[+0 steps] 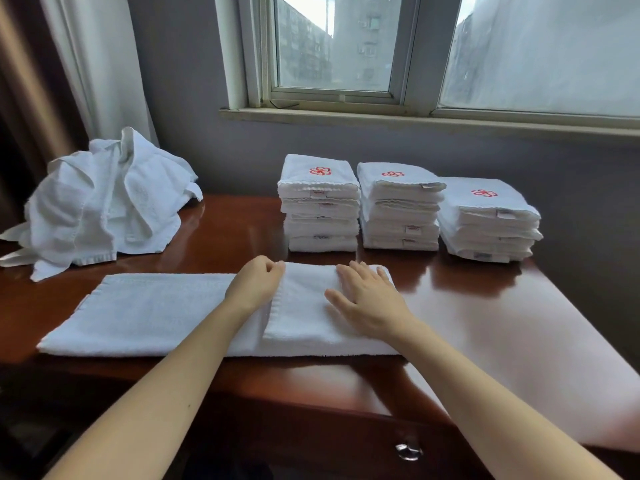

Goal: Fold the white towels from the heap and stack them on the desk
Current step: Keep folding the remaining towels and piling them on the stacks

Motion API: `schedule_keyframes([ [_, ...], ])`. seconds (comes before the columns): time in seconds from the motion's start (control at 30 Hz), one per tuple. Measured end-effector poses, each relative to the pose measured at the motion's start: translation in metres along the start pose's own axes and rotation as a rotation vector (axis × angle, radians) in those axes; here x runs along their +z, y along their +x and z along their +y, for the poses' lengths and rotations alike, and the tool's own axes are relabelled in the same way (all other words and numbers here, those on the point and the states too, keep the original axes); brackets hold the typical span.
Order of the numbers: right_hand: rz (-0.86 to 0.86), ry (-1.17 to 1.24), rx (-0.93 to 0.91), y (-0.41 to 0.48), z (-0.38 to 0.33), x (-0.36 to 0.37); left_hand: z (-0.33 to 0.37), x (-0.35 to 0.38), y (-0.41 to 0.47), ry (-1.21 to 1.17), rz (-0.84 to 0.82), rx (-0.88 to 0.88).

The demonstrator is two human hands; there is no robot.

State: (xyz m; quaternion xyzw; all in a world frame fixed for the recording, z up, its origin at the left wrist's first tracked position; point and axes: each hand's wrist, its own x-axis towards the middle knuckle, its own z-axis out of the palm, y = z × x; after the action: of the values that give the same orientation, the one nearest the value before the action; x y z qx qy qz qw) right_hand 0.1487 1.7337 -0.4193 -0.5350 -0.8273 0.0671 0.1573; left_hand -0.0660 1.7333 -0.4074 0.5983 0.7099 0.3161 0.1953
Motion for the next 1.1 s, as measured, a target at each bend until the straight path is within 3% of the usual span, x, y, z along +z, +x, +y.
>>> schedule_keyframes([
  [0.1, -0.105, -0.052, 0.020, -0.002, 0.005, 0.005, 0.002, 0.003, 0.003, 0.034, -0.001, -0.019],
  [0.3, -0.137, -0.105, 0.003, -0.006, 0.009, 0.010, 0.008, 0.000, -0.002, 0.454, 0.015, -0.055],
  [0.43, -0.086, -0.051, 0.057, 0.003, 0.005, 0.002, 0.024, -0.001, -0.012, 0.298, 0.143, 0.165],
  [0.53, -0.021, -0.117, 0.066, 0.006, -0.002, 0.004, 0.030, 0.017, -0.026, 0.219, -0.056, 0.296],
  [0.63, -0.083, -0.080, 0.091, 0.000, -0.002, 0.014, 0.018, 0.042, -0.040, 0.471, -0.207, 0.363],
  [1.1, -0.028, -0.068, 0.140, -0.007, 0.030, 0.013, 0.026, 0.065, -0.031, 0.518, -0.192, 0.356],
])
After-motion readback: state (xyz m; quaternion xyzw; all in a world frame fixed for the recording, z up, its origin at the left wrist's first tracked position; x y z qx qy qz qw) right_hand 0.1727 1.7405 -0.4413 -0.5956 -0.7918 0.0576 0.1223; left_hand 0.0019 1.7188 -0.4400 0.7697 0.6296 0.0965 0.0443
